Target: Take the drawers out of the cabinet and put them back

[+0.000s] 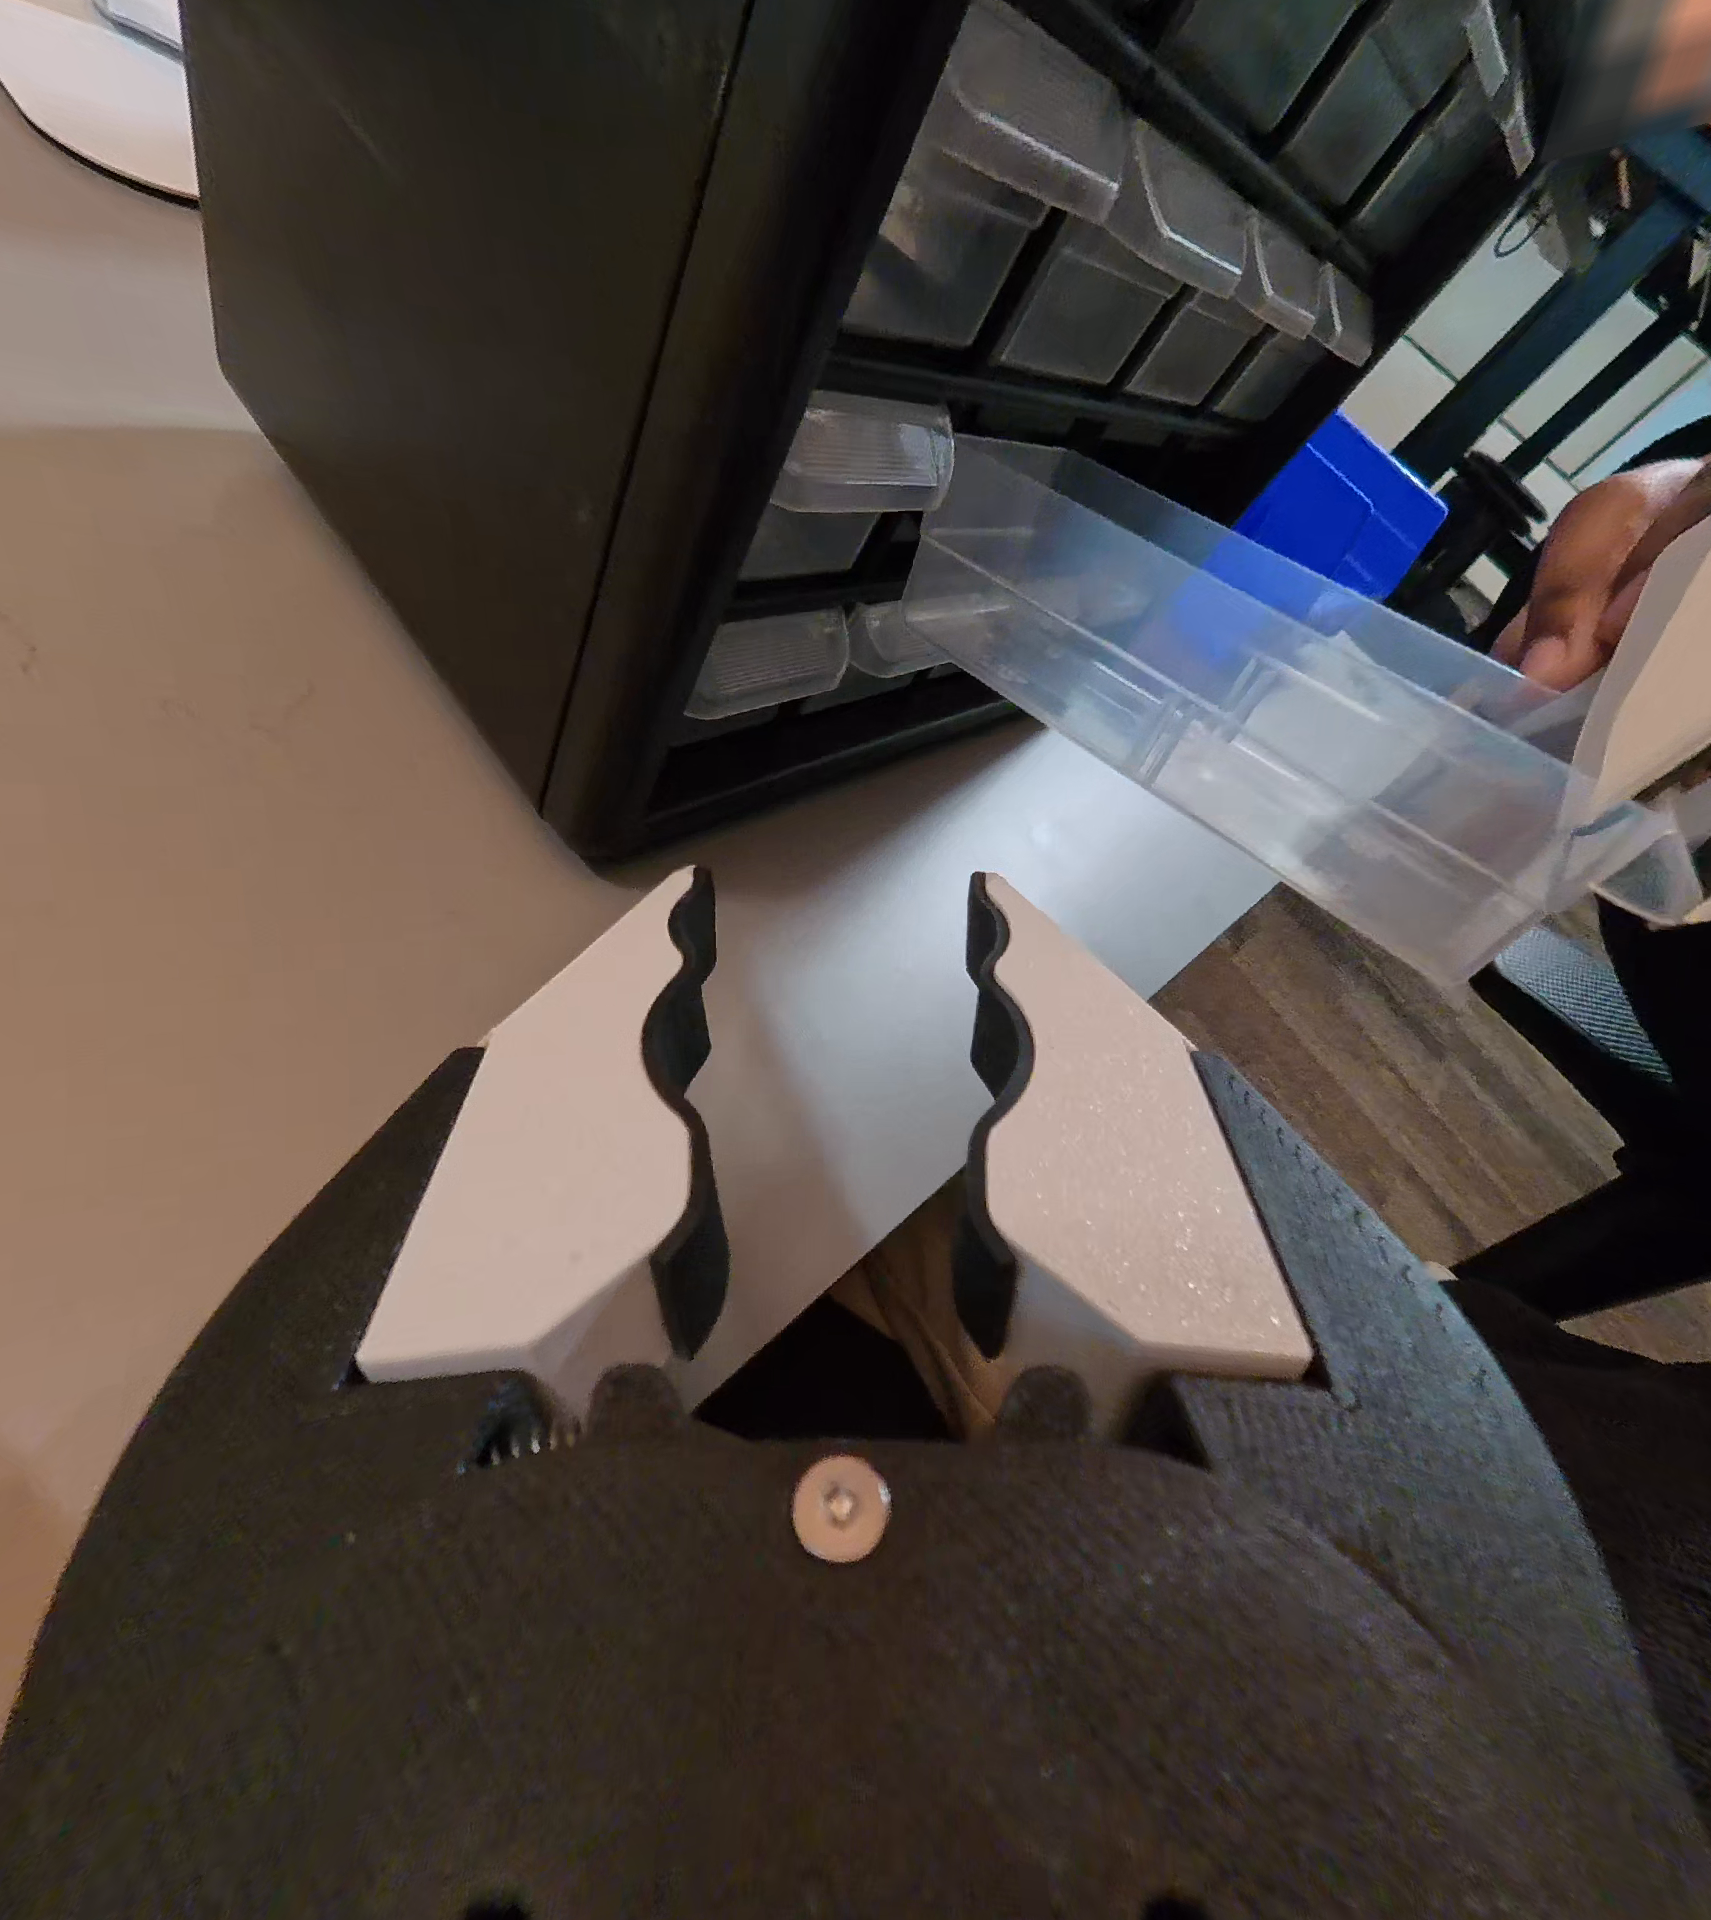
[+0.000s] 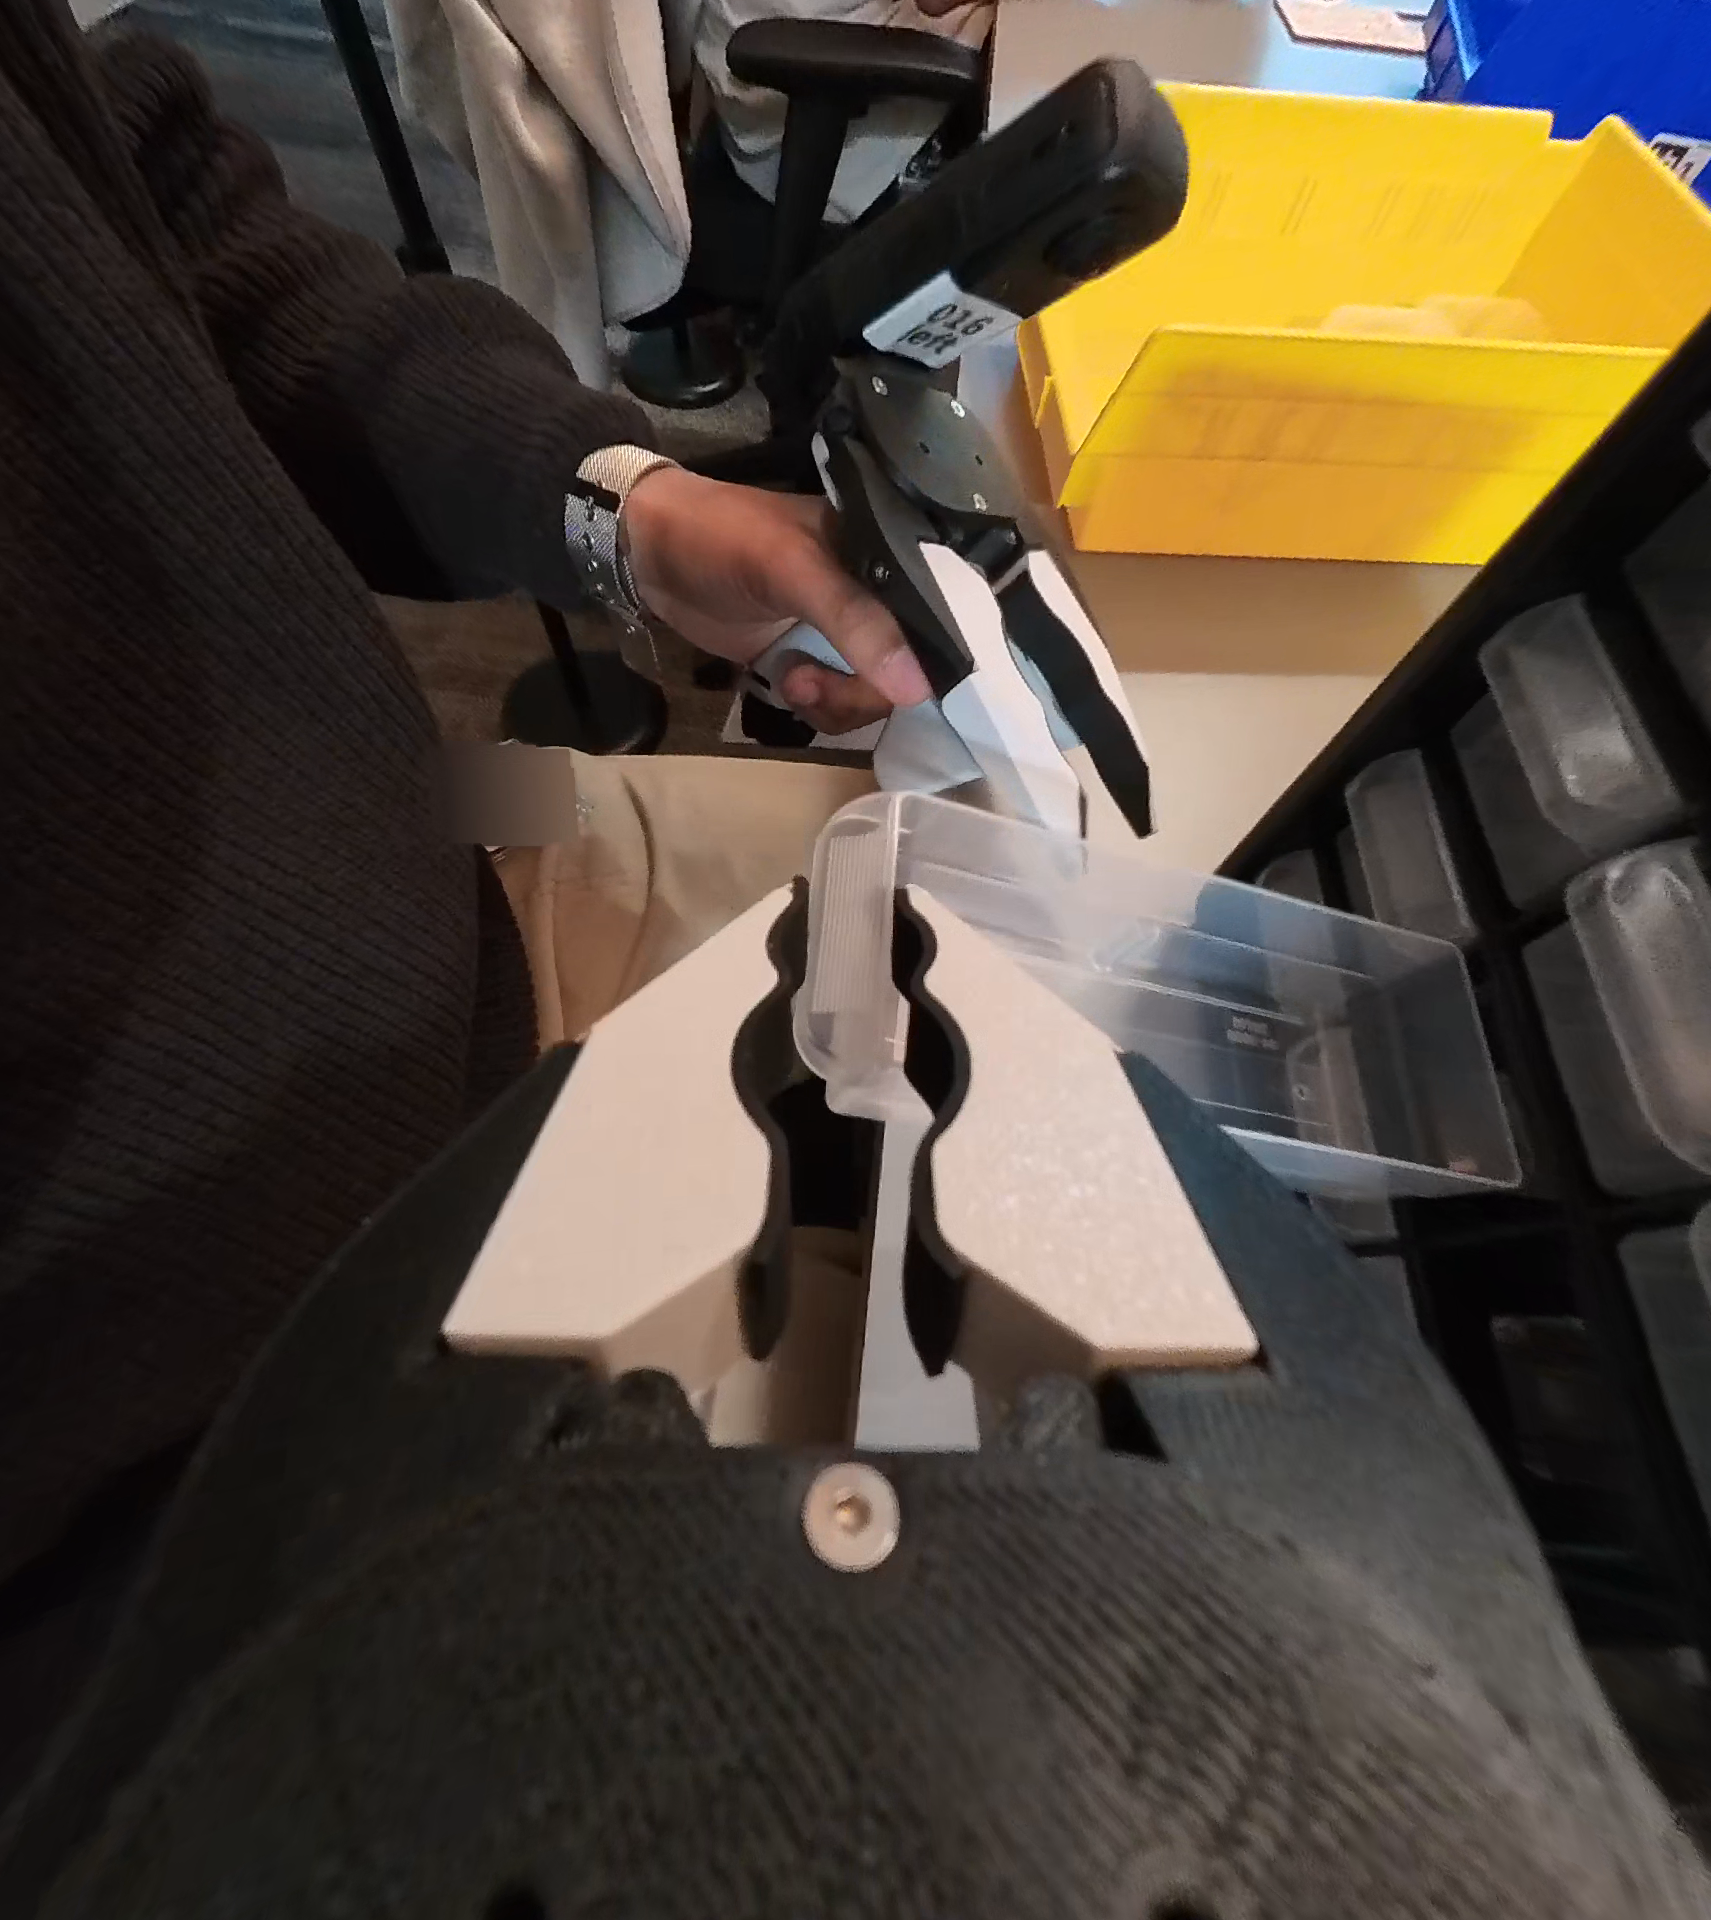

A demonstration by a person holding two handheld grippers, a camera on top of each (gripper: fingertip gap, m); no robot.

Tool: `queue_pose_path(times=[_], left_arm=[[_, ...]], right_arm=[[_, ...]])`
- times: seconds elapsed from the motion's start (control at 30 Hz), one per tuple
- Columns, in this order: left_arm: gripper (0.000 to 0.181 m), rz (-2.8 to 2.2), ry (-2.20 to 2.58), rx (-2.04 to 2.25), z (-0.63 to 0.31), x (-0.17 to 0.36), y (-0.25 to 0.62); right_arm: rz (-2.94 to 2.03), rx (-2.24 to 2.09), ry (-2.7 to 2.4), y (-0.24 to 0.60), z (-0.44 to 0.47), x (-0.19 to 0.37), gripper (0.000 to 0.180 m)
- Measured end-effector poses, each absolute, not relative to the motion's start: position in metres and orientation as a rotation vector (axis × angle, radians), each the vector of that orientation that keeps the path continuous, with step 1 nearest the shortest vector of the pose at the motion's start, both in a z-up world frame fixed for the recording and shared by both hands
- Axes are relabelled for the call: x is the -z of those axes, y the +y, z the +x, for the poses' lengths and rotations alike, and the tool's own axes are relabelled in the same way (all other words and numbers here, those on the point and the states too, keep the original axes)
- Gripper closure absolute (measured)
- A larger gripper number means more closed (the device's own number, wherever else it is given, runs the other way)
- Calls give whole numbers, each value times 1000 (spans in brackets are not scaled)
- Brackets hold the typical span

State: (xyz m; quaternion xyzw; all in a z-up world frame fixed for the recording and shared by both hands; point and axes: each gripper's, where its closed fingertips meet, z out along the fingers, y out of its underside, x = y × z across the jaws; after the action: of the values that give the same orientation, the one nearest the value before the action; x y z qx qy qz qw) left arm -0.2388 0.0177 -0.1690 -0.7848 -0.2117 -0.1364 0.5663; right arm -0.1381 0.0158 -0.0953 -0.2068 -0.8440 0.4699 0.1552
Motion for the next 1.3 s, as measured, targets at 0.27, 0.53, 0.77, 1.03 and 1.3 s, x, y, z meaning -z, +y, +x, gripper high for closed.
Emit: queue_pose_path(times=[0.27, 0.53, 0.77, 1.03, 1.3], left_arm=[[133, -1866, -487, 344, -234, 172, 19], [133, -1906, -473, 369, -228, 179, 21], [133, -1913, -470, 378, -225, 180, 22], [133, -1922, -469, 379, -224, 182, 23], [133, -1915, -494, 355, -234, 182, 18]], right_arm=[[-606, -1352, -2431, 21, -135, 97, 165], [-617, -1295, -2406, 32, -142, 100, 165], [-617, -1269, -2385, 36, -152, 109, 166], [-676, -995, -2260, 57, -179, 121, 161], [-678, -1217, -2165, 48, -168, 97, 142]])
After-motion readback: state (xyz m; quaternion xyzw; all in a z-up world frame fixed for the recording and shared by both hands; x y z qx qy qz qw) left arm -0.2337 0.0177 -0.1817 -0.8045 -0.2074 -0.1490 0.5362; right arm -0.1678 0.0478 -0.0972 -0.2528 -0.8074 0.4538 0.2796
